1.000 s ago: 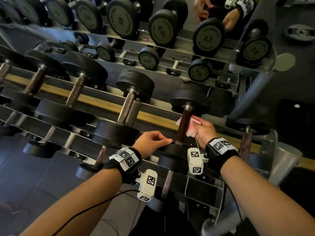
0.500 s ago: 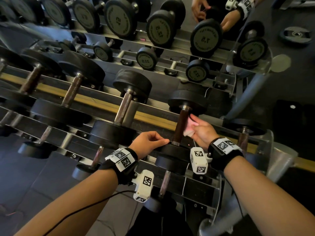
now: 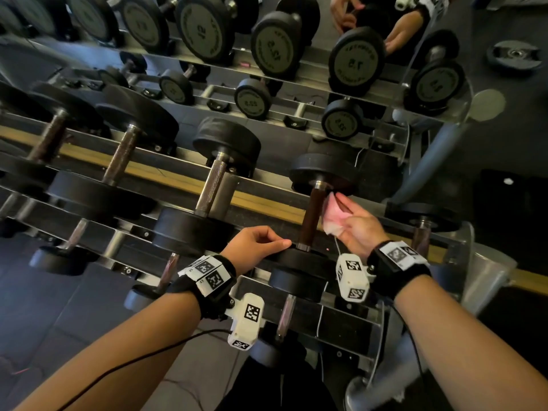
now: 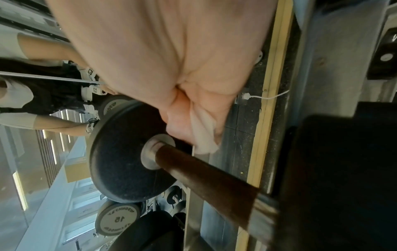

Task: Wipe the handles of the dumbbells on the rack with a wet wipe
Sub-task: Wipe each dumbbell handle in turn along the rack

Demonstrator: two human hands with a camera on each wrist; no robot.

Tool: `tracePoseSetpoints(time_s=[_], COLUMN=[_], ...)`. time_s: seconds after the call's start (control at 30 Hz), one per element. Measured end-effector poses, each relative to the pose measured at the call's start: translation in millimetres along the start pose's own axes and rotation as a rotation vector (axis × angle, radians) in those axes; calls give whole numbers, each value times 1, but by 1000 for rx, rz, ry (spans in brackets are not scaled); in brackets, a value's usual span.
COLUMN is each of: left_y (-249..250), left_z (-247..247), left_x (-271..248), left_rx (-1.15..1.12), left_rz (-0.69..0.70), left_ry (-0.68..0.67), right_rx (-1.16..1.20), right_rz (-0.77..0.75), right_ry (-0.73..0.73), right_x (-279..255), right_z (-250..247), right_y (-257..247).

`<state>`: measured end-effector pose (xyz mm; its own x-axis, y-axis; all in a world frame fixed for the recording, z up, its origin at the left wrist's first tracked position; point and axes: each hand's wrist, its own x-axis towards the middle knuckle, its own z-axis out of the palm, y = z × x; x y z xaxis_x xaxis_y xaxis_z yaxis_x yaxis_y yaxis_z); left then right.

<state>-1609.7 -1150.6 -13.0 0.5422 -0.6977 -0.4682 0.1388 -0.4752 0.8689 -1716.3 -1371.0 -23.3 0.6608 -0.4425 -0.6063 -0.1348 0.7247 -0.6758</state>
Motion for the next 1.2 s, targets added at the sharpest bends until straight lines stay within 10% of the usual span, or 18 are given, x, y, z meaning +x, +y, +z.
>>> tracePoseSetpoints(time_s=[1.2], left_y=[1], left_z=[0], left_x=[-1], left_rx=[-3], left_rz=[-17], left_ry=[-7], right_rx=[-344], right_rz=[114], right_ry=[-90], right_x=[-9], right_z=[2], right_y=[23])
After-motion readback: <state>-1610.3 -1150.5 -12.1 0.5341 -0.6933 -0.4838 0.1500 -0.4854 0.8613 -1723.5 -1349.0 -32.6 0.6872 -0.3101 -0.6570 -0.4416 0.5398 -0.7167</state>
